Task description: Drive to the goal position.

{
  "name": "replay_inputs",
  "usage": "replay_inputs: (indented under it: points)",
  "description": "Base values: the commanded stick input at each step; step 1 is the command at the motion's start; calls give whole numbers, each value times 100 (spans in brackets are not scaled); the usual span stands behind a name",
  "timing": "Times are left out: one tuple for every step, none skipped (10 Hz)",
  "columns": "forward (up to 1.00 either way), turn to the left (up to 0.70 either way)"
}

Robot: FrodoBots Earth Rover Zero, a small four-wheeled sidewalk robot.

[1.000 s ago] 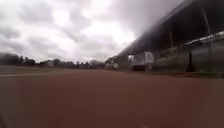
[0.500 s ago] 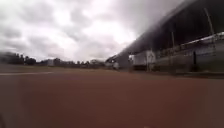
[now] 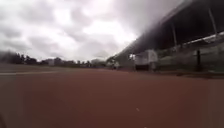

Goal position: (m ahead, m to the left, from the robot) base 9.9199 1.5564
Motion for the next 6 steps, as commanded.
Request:
replay_inputs:
  points:
    - [70,0]
    - [70,0]
    - [70,0]
    - [70,0]
    - [70,0]
    - [70,0]
